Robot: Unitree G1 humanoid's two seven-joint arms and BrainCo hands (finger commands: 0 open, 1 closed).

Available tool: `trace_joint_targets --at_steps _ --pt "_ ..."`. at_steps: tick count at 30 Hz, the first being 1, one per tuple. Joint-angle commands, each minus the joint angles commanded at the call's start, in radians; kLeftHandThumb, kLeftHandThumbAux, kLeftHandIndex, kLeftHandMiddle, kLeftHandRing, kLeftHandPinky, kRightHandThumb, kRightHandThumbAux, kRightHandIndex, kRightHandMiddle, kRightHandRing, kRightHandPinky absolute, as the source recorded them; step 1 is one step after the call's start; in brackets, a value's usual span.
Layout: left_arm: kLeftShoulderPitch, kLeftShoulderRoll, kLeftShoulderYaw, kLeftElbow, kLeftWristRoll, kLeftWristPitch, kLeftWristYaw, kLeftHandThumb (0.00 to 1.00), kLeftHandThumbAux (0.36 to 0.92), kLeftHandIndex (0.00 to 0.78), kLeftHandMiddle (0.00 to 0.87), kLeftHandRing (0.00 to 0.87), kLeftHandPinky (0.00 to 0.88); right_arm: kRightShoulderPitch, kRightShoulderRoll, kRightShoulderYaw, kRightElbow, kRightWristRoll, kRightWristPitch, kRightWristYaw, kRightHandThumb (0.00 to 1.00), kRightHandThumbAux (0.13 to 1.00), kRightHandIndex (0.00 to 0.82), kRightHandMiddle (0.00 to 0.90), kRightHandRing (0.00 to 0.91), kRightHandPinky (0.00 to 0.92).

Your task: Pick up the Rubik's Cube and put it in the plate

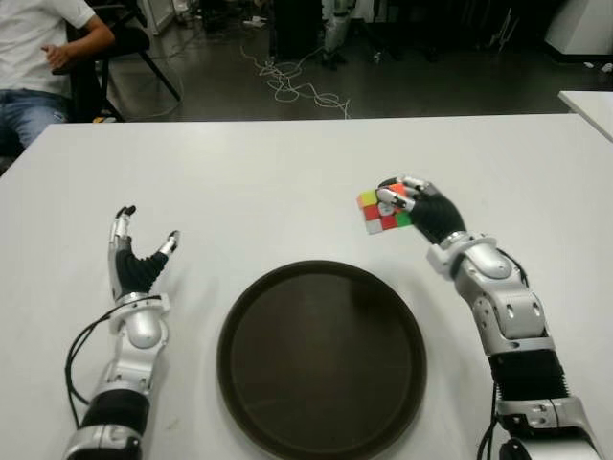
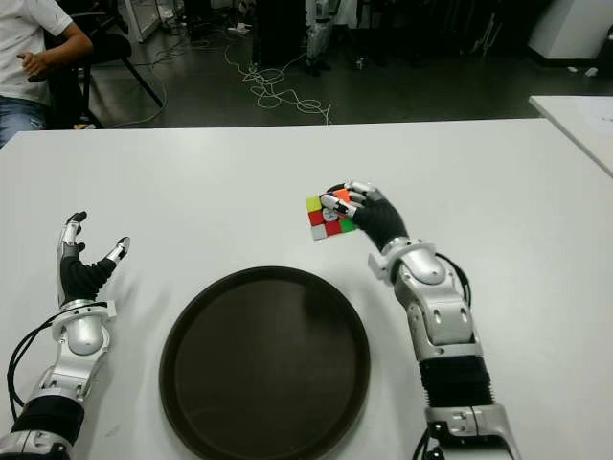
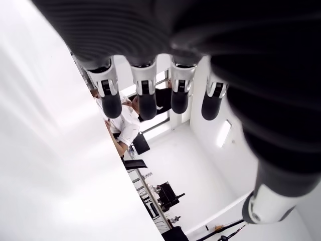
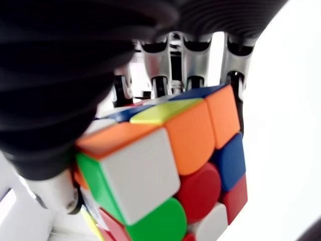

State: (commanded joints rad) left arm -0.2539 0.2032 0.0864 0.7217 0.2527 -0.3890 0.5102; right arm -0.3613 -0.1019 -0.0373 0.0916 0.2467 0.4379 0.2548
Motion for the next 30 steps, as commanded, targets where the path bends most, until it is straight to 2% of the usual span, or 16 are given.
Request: trace_joint_targets --at_steps 5,11,18,22,30 --pt "-0.002 0.001 -0.001 0.008 0.002 0.001 0.001 0.0 0.652 0.023 0.038 0.033 0.06 0.022 0.0 0.043 -0.037 0.0 0.027 0.032 0.708 0.719 0.439 0.779 0.789 0.792" --pt "0.0 -0.002 -0.001 -0.001 0.006 0.004 0.01 0.0 0.651 0.029 0.044 0.029 0.047 0.039 -0.042 0.11 -0.088 -0.008 0.042 0.122 0.71 0.718 0.44 0.794 0.802 0.806" --pt "0.002 -0.002 -0.003 -0.005 0.011 0.012 0.015 0.0 0.653 0.033 0.047 0.029 0.04 0.049 -0.063 0.136 -0.119 0.004 0.064 0.19 0.714 0.717 0.44 0.813 0.816 0.821" --pt "0.0 -0.002 -0.004 -0.006 0.015 0.013 0.018 0.0 0.656 0.034 0.056 0.046 0.065 0.055 -0.08 0.159 -0.138 0.007 0.074 0.234 0.719 0.715 0.439 0.829 0.827 0.831" --pt "0.002 -0.004 -0.003 -0.011 0.006 0.014 0.008 0.0 0.655 0.027 0.045 0.047 0.071 0.071 -0.1 0.19 -0.188 -0.01 0.092 0.249 0.721 0.715 0.439 0.838 0.833 0.837"
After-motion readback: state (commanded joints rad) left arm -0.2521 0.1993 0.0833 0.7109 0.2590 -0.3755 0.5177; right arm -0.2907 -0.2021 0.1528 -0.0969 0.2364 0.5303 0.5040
